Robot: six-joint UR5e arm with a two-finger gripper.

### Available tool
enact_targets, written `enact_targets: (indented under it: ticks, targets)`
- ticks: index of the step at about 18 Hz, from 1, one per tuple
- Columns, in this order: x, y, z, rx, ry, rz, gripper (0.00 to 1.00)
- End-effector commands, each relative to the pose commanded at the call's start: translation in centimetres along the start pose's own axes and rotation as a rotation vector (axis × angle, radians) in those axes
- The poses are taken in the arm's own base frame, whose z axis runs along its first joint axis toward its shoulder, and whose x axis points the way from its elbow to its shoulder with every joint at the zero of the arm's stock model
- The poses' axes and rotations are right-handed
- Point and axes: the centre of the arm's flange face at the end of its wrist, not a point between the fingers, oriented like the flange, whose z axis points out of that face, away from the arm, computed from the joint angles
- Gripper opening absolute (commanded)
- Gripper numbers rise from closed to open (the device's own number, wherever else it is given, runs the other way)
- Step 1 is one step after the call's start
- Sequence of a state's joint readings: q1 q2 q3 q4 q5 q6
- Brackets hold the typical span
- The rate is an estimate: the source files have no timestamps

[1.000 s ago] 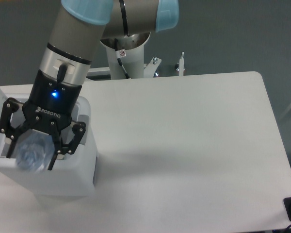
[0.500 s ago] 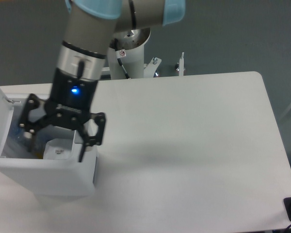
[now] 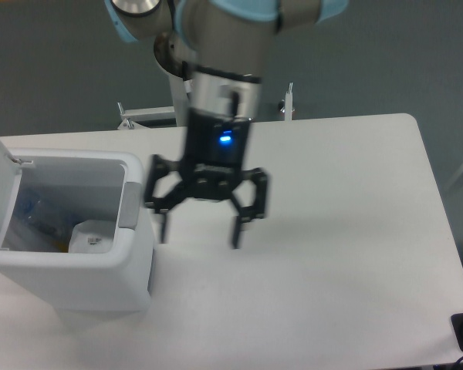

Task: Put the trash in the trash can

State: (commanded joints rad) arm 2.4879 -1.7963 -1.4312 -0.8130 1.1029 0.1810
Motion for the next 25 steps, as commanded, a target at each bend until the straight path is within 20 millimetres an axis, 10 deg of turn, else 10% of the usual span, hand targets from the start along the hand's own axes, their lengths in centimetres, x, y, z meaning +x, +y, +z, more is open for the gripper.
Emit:
enact_targets:
  ticks: [10,25]
  targets:
    - [-18.6,7.1,-1.4,-0.115,-0.123,0.148,1.0]
    - [-23.6,16.1,2.5,-0.759,-0.018,0.627,1.0]
